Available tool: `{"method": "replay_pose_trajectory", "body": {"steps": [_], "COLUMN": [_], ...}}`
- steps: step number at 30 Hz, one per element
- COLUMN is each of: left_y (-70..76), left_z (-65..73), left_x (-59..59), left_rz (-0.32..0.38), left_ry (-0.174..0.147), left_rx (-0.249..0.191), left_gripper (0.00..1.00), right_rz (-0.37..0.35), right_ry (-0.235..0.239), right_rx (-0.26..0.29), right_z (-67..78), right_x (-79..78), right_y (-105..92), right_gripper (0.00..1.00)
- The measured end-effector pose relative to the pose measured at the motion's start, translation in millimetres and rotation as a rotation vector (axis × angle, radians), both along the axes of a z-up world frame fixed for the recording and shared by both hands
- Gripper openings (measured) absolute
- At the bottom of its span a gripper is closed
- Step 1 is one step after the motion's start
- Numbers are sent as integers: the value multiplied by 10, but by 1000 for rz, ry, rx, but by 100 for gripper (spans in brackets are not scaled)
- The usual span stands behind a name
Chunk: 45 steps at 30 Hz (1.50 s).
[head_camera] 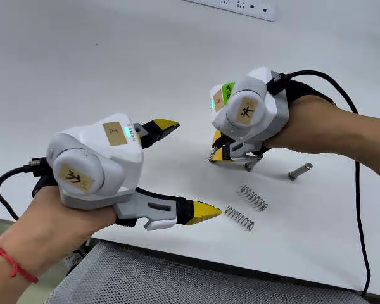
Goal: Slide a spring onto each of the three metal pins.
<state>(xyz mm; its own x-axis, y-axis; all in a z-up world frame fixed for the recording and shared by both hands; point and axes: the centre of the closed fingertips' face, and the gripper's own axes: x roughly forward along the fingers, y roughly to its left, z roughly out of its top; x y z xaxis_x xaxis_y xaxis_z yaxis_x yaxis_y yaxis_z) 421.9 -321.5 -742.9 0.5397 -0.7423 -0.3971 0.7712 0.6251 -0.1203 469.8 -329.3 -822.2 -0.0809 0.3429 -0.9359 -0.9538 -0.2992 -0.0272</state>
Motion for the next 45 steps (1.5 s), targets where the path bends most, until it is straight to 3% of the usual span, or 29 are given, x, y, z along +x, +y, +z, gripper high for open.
{"method": "replay_pose_trajectory", "body": {"steps": [15, 25, 36, 45], "left_y": [-2, -4, -22, -39], "left_z": [-2, 3, 19, -1], "left_x": [-14, -11, -27, -78], "left_rz": [0, -3, -21, -49], "left_ry": [2, 3, 2, 4], "left_rx": [2, 8, 25, 52], "left_gripper": [90, 90, 90, 89], "right_rz": [-18, -30, -101, -175], "right_ry": [16, 12, 7, 16], "right_rx": [19, 52, 156, 262], "right_z": [38, 128, 350, 627], "right_x": [-47, -35, 59, 103], "right_y": [10, 35, 53, -29], "right_gripper": [14, 21, 33, 43]}}
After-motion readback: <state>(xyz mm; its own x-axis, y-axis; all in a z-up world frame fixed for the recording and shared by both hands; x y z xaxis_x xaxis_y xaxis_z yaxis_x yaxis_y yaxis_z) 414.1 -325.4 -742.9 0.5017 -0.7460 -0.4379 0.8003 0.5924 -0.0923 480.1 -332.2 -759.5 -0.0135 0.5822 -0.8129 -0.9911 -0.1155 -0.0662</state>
